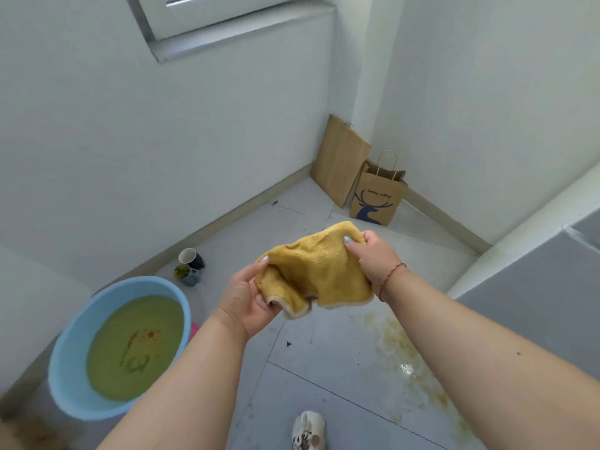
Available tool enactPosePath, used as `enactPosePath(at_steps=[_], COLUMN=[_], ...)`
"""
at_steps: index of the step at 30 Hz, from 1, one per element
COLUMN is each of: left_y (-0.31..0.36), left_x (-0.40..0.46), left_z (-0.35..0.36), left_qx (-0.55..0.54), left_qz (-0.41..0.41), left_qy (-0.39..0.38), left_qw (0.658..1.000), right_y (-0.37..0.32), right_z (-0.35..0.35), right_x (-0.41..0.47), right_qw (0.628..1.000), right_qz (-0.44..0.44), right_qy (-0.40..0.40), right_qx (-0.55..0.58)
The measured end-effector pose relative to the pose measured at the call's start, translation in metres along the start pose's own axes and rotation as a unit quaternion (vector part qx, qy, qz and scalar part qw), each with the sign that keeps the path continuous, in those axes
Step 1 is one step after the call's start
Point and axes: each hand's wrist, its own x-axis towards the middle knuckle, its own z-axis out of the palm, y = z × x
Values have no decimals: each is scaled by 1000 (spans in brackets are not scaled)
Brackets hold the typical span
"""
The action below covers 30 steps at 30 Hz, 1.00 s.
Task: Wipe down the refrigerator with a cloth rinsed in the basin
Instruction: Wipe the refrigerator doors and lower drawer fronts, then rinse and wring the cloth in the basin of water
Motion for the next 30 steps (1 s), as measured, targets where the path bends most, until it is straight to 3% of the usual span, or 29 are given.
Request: enactPosePath(at_steps=[6,13,17,22,30], left_y=[16,51,79,113,126], left_x=[-38,-72,-90,-95,-23], left_z=[-82,-190,-267,-356,-468], left_qx=[56,-20,-41,-54,78], left_qz=[70,195,223,238,174], left_qy=[148,298,357,380,446], left_qw=[985,934,906,892,875], right_y=[-10,-14,-18,-11,52], right_z=[75,191,280,389,506], right_x=[-11,-14,-16,-16,24], right_qw=[999,992,985,973,932], right_qz=[27,65,91,66,-37], right_qy=[-38,-96,-130,-172,-198], right_qx=[-16,-54,-71,-141,-302])
